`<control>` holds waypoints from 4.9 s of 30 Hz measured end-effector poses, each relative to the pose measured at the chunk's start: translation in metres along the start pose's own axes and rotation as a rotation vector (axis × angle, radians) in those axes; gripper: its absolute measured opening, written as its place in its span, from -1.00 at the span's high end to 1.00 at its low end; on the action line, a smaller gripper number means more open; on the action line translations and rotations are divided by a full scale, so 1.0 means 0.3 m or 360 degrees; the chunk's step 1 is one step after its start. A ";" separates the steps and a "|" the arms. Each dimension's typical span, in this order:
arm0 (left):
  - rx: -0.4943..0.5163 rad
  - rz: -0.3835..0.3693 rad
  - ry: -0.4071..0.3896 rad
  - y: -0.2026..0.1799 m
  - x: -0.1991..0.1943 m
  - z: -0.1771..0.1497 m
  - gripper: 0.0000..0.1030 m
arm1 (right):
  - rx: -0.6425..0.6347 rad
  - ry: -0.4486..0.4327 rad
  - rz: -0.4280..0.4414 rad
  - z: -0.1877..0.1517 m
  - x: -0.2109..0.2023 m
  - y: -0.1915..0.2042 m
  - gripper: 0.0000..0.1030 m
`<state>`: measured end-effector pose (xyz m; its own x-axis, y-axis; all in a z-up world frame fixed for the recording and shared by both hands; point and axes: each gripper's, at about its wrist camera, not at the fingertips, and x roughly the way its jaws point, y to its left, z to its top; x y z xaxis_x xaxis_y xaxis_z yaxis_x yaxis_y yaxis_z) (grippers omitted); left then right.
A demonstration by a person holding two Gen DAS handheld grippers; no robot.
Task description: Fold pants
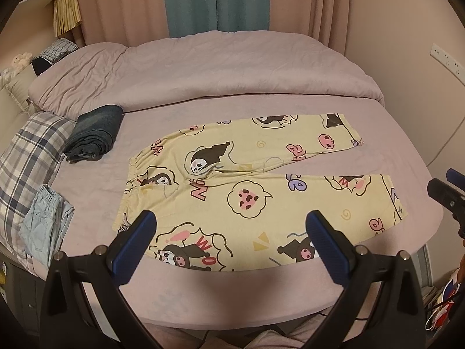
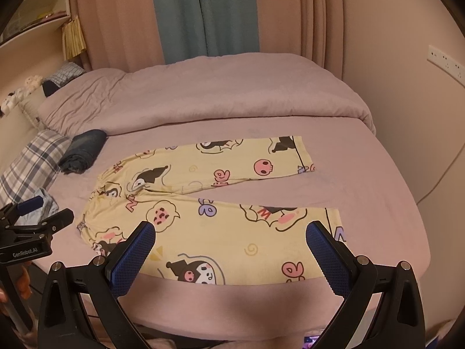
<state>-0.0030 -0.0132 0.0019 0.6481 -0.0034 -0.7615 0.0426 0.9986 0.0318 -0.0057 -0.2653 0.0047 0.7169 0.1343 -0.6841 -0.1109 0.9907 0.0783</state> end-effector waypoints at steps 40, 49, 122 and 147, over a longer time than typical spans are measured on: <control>0.0015 -0.0003 0.0025 -0.008 0.026 -0.025 -0.99 | -0.0004 0.0002 0.0012 0.003 0.003 0.001 -1.00; 0.0022 -0.0001 0.0030 -0.014 0.028 -0.022 -0.99 | -0.0006 0.0005 0.0022 0.005 0.006 0.001 -1.00; 0.0425 -0.0387 0.0140 0.626 0.623 -0.384 0.38 | -0.1087 0.0110 0.0966 -0.452 0.594 0.816 0.77; 0.0141 -0.0444 0.0273 0.852 0.688 -0.354 0.29 | -0.1253 0.0324 0.1188 -0.502 0.736 1.130 0.97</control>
<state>0.0611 0.2469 -0.2160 0.4652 -0.2592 -0.8464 0.2707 0.9520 -0.1428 0.0113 0.0971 -0.2290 0.1682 0.6160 -0.7695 -0.9279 0.3626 0.0874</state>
